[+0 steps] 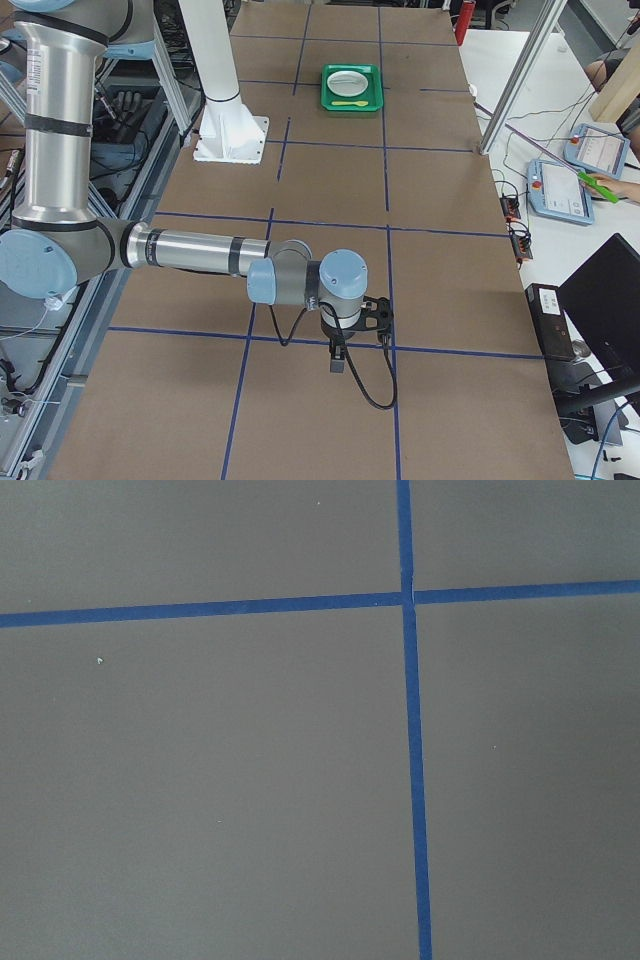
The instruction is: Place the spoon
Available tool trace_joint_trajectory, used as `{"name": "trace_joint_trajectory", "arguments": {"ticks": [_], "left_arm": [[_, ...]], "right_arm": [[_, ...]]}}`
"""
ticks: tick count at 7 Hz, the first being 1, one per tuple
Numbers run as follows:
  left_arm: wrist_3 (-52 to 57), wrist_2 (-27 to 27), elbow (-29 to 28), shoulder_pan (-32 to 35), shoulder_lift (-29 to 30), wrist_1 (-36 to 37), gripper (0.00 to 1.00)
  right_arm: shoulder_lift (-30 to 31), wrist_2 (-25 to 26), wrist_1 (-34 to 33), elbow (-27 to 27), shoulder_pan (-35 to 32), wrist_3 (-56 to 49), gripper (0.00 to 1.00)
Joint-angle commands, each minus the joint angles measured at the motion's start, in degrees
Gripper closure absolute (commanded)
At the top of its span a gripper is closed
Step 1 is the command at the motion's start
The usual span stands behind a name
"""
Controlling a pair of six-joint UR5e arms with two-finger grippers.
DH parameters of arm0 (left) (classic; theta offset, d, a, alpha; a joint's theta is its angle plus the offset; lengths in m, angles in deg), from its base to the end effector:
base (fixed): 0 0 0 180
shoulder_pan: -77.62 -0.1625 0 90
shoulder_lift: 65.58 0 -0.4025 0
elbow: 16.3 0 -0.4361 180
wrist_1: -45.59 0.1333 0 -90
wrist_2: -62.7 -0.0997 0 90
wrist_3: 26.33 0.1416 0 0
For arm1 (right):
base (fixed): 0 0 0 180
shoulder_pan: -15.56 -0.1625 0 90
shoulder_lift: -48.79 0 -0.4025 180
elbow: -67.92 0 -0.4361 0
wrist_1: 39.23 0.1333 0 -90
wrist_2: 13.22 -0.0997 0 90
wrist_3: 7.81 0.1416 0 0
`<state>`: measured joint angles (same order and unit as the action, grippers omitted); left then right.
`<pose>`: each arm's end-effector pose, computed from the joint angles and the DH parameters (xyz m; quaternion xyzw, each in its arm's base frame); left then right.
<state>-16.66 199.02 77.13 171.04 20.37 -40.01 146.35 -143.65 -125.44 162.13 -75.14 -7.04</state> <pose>-0.0606 -0.4957 0.6749 0.0048 0.3950 0.0329 0.9181 0.0474 -0.4824 0.6940 0.0034 -0.3455 0.0107 0.9383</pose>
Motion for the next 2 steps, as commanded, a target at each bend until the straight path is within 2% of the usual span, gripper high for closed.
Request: {"name": "trace_joint_trajectory", "arguments": {"ticks": [1,2], "left_arm": [[0.09,0.00,0.00,0.00,0.00,0.00,0.00],[0.09,0.00,0.00,0.00,0.00,-0.17,0.00]], "right_arm": [[0.00,0.00,-0.01,0.00,0.00,0.02,0.00],[0.00,0.00,-0.01,0.00,0.00,0.02,0.00]]}}
